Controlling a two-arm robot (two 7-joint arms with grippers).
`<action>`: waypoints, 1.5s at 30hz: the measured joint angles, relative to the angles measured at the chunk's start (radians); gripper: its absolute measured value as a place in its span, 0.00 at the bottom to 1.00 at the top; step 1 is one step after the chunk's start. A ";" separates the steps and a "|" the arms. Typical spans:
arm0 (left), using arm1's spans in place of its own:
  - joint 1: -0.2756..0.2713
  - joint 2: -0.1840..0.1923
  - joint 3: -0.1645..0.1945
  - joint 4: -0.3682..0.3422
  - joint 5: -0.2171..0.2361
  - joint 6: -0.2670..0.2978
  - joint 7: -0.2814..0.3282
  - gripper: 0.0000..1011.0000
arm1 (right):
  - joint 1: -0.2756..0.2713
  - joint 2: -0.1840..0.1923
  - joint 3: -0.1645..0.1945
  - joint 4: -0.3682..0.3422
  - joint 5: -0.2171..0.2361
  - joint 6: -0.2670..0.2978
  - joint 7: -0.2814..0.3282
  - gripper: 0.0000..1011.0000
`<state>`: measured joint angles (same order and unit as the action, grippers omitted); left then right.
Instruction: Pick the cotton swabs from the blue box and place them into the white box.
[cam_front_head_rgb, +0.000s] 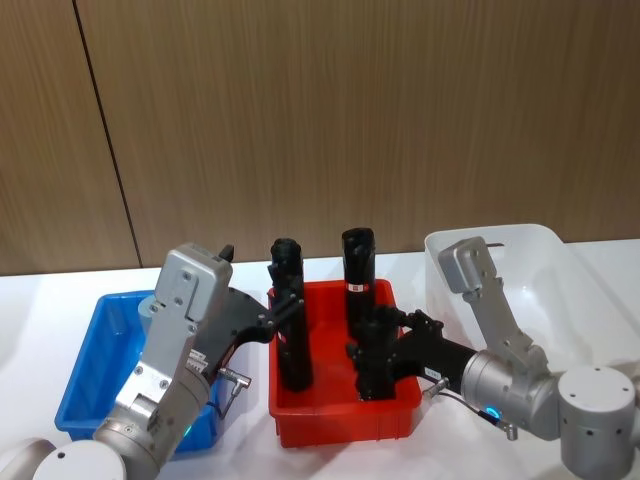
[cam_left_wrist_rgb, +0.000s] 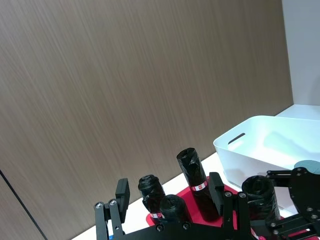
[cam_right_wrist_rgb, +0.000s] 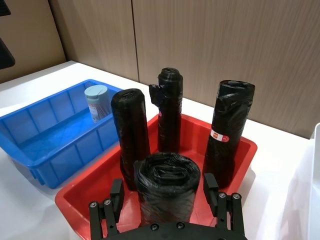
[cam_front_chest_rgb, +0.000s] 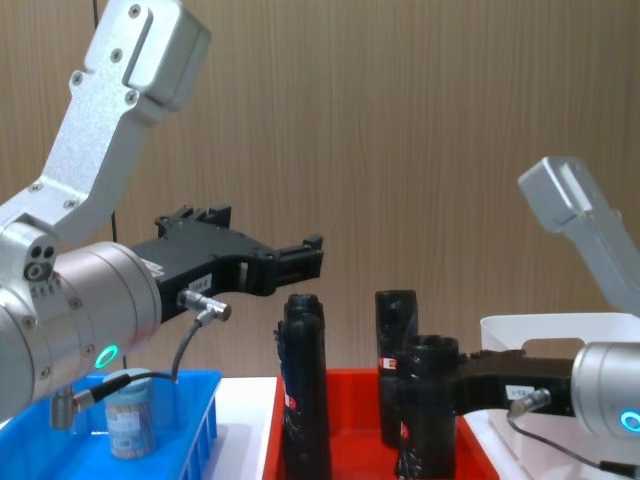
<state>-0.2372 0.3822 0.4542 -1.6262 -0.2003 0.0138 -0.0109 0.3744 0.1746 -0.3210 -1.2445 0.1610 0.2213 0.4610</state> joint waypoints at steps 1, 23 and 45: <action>0.000 0.000 0.000 0.000 0.000 0.000 0.000 0.99 | 0.004 -0.003 -0.002 0.006 -0.002 -0.002 -0.001 0.99; 0.000 0.000 0.000 0.000 0.000 0.000 0.000 0.99 | 0.024 -0.019 -0.020 0.022 -0.017 -0.022 -0.005 0.53; 0.000 0.000 0.000 0.000 0.000 0.000 0.000 0.99 | -0.011 0.028 0.016 -0.148 0.040 -0.022 -0.037 0.43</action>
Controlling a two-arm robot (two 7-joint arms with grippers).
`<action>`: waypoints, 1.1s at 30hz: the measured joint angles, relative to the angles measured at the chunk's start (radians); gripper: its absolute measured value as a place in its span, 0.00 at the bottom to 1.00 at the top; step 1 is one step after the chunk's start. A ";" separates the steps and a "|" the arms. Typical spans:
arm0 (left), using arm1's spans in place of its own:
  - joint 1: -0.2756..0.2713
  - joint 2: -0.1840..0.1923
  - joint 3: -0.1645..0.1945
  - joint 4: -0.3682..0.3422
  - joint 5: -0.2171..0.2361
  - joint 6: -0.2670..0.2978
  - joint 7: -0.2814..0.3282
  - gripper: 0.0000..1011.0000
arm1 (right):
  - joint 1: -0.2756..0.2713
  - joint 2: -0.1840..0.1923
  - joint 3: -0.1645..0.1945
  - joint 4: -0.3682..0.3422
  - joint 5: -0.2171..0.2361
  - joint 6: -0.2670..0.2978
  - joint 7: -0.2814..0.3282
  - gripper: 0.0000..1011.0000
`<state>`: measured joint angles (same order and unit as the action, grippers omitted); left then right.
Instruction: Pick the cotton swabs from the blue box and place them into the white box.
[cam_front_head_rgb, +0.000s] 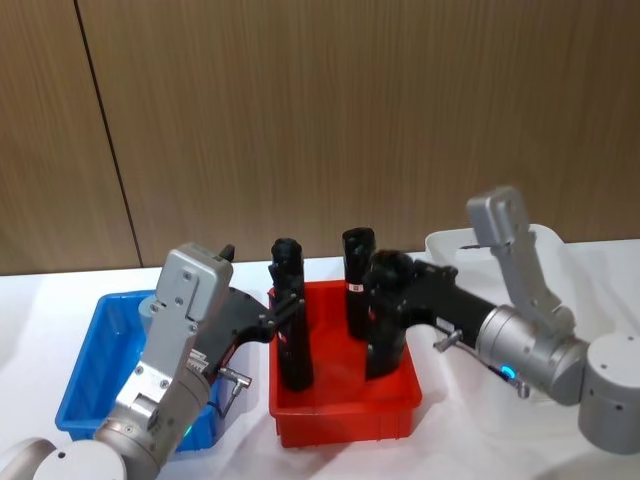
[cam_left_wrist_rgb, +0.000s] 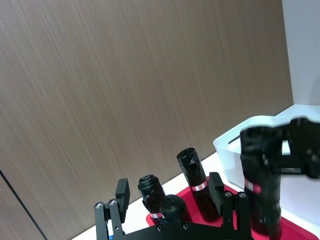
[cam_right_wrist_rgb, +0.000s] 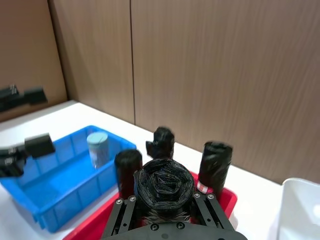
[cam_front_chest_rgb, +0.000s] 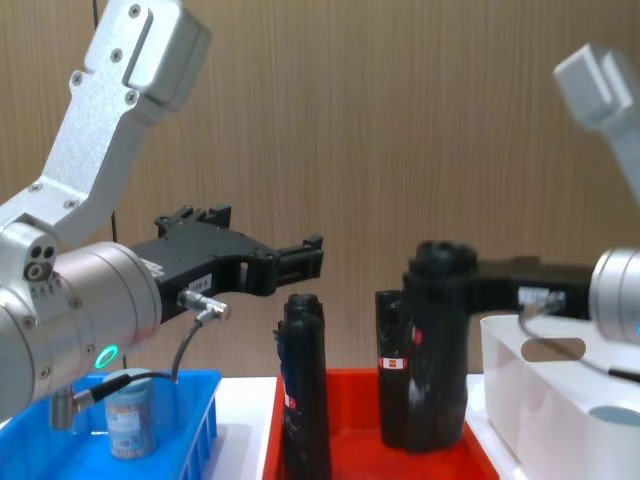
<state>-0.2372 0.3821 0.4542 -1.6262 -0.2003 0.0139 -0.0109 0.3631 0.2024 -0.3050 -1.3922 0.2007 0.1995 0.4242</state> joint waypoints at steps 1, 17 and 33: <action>0.000 0.000 0.000 0.000 0.000 0.000 0.000 0.99 | 0.000 0.005 0.006 -0.015 0.007 0.001 -0.004 0.43; 0.000 0.000 0.000 0.000 0.000 0.000 0.000 0.99 | 0.008 0.053 0.068 -0.113 0.055 -0.006 -0.063 0.43; 0.000 0.000 0.000 0.000 0.000 0.000 0.000 0.99 | 0.054 0.080 0.113 -0.062 0.025 -0.061 -0.141 0.43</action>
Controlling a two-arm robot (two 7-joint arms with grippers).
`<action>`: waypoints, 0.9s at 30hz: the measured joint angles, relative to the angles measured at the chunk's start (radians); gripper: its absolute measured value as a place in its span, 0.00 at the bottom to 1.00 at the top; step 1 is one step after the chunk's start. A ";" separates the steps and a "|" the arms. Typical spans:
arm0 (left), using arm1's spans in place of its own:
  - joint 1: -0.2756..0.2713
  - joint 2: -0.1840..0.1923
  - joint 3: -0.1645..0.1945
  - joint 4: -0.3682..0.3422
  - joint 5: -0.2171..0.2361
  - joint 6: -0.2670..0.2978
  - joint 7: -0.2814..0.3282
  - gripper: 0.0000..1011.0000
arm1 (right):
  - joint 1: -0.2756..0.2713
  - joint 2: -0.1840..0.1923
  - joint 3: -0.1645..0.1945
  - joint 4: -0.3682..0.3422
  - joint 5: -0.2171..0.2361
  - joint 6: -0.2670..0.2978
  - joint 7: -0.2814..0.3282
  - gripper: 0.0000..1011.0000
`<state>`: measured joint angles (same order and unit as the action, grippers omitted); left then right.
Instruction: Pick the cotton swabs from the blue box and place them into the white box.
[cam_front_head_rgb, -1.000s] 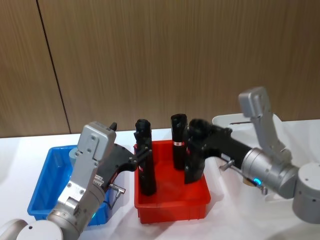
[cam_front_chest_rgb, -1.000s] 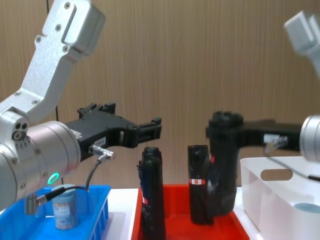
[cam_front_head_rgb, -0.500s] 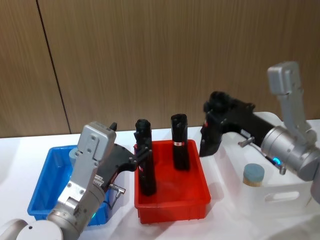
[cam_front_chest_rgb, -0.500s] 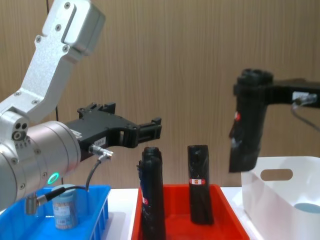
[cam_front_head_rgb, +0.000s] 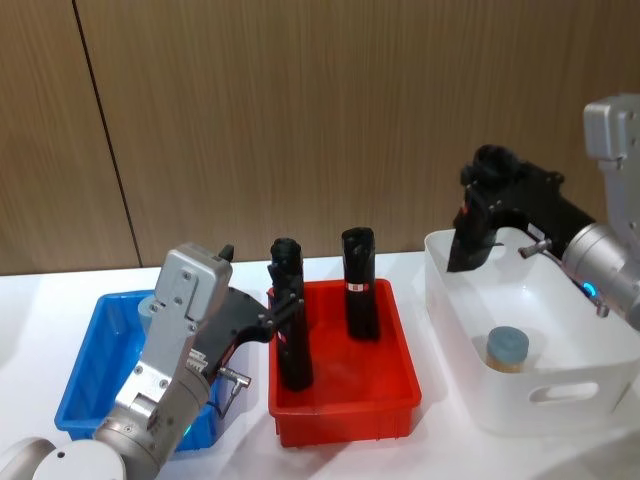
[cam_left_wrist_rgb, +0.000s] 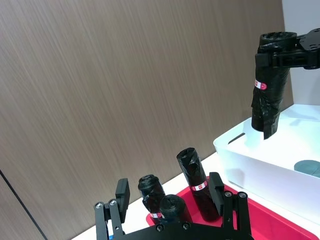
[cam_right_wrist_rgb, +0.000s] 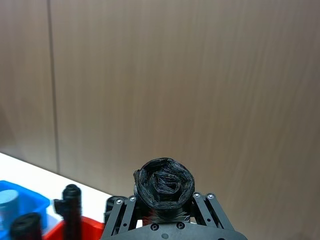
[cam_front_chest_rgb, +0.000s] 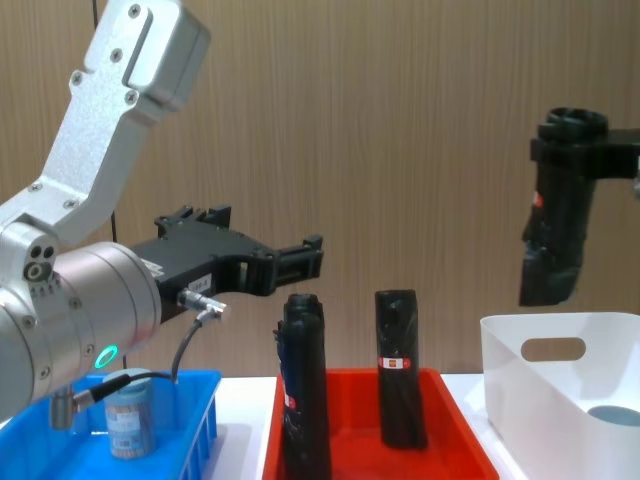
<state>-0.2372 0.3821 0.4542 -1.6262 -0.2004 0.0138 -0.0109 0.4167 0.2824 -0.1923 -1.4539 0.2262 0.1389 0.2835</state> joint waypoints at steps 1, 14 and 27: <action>0.000 0.000 0.000 0.000 0.000 0.000 0.000 0.99 | 0.007 0.000 0.002 0.014 -0.006 -0.008 -0.006 0.43; 0.000 0.000 0.000 0.000 0.000 0.000 0.000 0.99 | 0.077 -0.014 0.011 0.194 -0.034 -0.090 -0.051 0.43; 0.000 0.000 0.000 0.000 0.000 0.000 0.000 0.99 | 0.141 -0.036 0.011 0.385 -0.034 -0.158 -0.062 0.54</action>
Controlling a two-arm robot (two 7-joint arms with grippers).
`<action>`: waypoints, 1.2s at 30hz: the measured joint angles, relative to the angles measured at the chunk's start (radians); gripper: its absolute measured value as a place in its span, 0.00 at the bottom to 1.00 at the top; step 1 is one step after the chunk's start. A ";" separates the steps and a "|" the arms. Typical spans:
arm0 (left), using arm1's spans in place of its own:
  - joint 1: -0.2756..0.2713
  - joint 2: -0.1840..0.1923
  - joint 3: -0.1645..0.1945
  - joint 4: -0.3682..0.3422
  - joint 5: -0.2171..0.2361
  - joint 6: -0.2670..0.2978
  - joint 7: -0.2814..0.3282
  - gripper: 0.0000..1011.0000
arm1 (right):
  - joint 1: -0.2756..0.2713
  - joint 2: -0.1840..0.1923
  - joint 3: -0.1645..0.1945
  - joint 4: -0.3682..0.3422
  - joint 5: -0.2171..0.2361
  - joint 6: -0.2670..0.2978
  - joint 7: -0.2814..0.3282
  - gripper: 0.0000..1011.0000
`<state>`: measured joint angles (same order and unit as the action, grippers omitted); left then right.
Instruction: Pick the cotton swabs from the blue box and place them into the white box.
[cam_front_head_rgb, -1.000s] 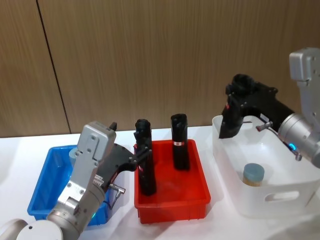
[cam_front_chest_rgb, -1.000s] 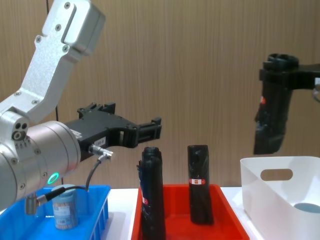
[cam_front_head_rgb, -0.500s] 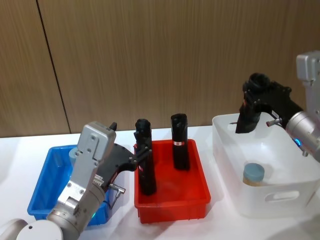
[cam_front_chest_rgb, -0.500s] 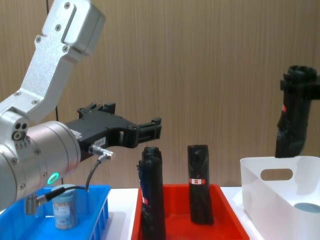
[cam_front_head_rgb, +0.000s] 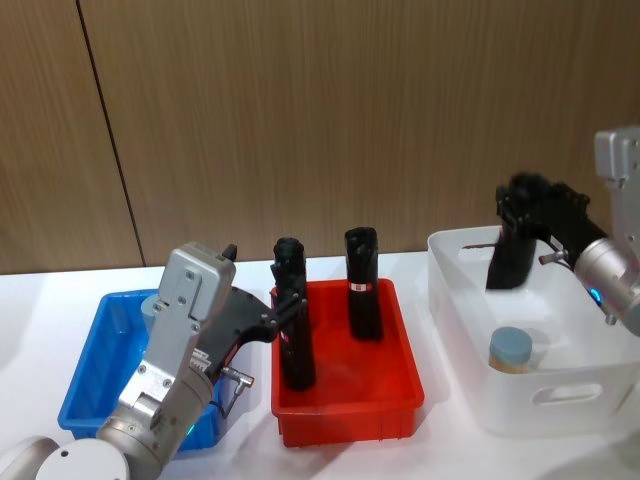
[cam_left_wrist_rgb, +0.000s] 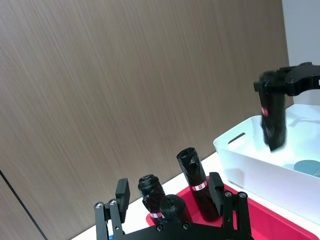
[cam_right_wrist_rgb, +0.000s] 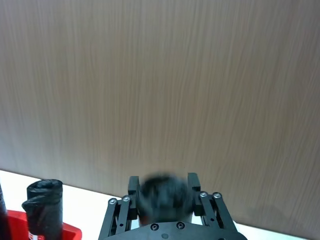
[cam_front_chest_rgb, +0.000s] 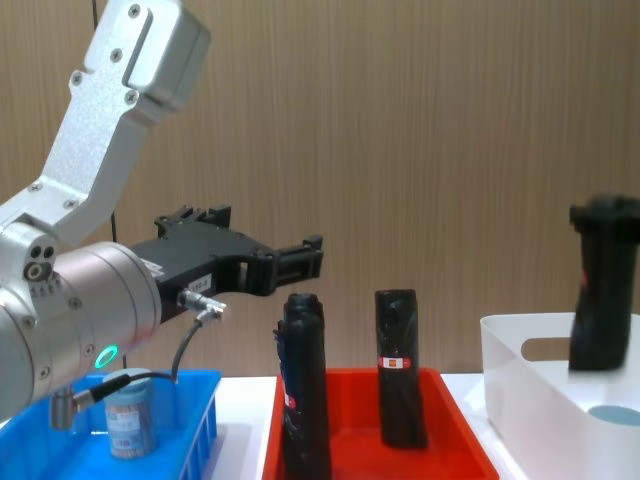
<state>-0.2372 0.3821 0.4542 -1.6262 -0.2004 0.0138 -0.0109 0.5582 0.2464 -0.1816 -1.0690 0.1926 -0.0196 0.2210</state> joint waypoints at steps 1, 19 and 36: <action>0.000 0.000 0.000 0.000 0.000 0.000 0.000 0.99 | 0.003 -0.001 0.000 0.008 0.000 -0.003 0.000 0.58; 0.000 0.000 0.000 0.000 0.000 0.000 0.000 0.99 | 0.040 -0.014 0.001 0.120 0.012 -0.060 0.000 0.99; 0.000 0.000 0.000 0.000 0.000 0.000 0.000 0.99 | 0.047 -0.017 0.002 0.142 0.014 -0.074 -0.001 0.99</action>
